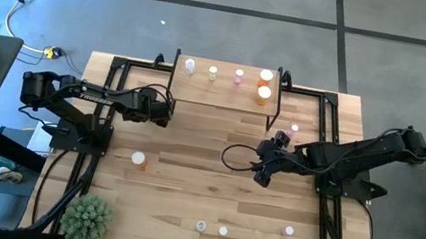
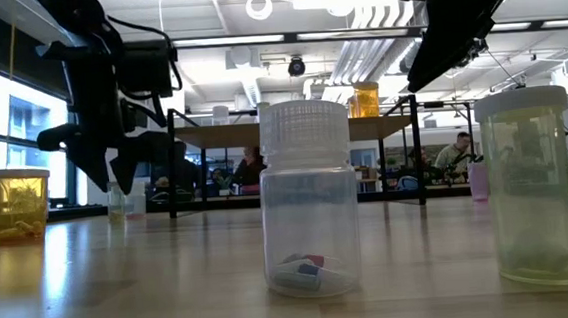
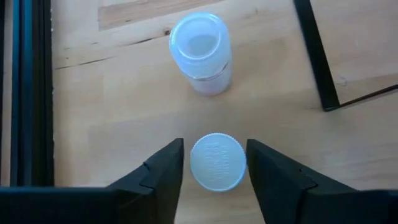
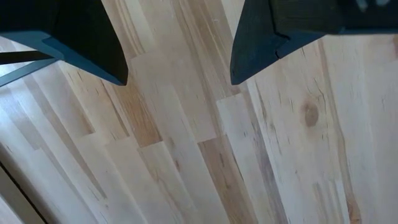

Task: Pick and place medicine bottles onto shelf by color
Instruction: Put the top yellow pill bottle on the shelf aligned with the yellow pill bottle

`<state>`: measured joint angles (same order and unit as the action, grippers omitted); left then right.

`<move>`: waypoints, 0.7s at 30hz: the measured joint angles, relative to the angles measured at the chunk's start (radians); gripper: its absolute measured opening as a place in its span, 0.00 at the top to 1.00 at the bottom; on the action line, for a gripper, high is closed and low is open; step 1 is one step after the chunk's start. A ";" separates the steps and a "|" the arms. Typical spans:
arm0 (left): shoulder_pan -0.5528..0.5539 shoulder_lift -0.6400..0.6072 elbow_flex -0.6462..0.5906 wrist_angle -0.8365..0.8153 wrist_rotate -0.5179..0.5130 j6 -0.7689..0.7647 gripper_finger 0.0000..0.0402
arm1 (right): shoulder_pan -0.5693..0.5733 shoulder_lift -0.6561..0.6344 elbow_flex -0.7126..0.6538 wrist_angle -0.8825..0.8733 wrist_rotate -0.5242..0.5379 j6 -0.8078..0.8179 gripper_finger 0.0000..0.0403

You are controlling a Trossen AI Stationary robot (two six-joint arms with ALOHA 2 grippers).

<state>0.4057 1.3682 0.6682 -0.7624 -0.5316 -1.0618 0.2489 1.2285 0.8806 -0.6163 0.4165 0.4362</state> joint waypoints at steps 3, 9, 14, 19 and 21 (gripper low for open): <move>0.000 0.000 0.000 0.000 -0.001 0.005 0.67 | 0.000 0.000 0.000 0.000 0.000 0.000 0.32; 0.000 0.000 0.000 0.003 -0.003 0.026 0.72 | 0.000 0.000 0.000 0.000 0.000 0.008 0.32; 0.000 -0.001 0.000 0.003 -0.003 0.052 0.71 | 0.000 0.000 0.000 0.000 0.000 0.011 0.32; 0.000 -0.030 0.000 -0.001 0.002 0.085 0.71 | 0.000 0.000 0.000 0.000 0.000 0.011 0.32; 0.000 -0.060 0.000 0.000 0.002 0.097 0.71 | 0.000 0.000 0.000 0.000 0.000 0.011 0.32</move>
<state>0.4053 1.3081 0.6685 -0.7625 -0.5293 -0.9644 0.2487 1.2285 0.8806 -0.6159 0.4168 0.4477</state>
